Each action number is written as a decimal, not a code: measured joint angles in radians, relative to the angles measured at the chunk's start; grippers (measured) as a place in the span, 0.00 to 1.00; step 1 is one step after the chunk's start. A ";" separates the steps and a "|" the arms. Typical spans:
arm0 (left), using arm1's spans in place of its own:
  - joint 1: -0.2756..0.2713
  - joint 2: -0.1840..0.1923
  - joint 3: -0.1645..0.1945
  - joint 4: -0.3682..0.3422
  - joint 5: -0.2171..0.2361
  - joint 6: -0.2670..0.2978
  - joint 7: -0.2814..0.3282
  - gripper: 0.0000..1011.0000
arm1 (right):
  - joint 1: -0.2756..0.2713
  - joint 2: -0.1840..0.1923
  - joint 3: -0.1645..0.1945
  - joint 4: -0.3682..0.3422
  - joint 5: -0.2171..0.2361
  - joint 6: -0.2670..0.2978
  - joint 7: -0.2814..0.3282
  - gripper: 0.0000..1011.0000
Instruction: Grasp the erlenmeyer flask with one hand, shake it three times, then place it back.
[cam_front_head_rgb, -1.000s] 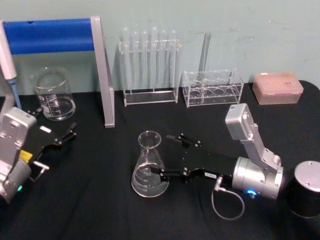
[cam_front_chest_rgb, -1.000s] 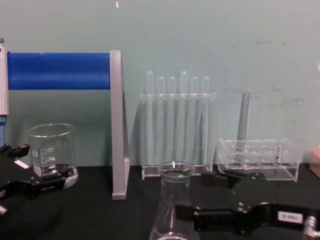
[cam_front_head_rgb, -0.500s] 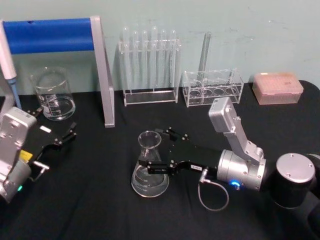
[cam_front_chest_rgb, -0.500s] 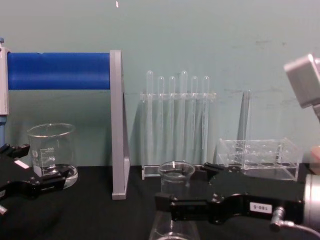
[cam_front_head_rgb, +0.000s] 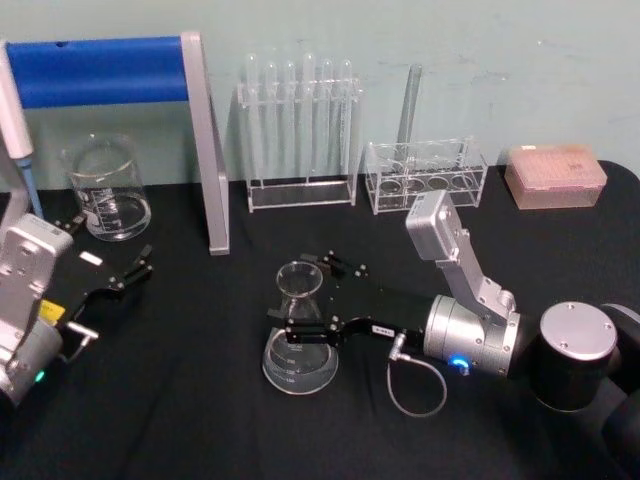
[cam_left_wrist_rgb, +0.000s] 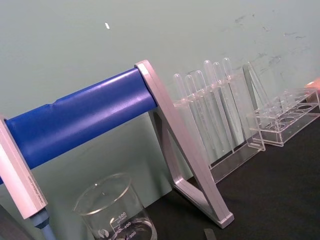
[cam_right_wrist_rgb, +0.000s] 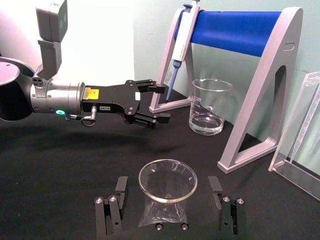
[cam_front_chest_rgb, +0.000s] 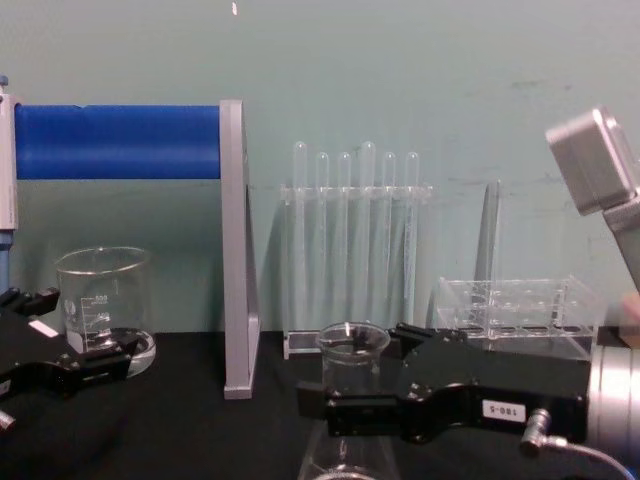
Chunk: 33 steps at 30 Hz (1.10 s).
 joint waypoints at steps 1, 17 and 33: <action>0.000 0.000 0.000 0.000 0.000 0.000 0.000 0.99 | 0.000 0.000 0.000 0.000 -0.001 0.000 0.000 0.99; 0.000 0.000 0.000 0.000 0.000 0.000 0.000 0.99 | 0.000 0.000 0.000 0.000 -0.001 0.000 -0.001 0.86; 0.000 0.000 0.000 0.000 0.000 0.000 0.000 0.99 | 0.000 0.000 0.001 0.000 0.000 0.000 -0.001 0.45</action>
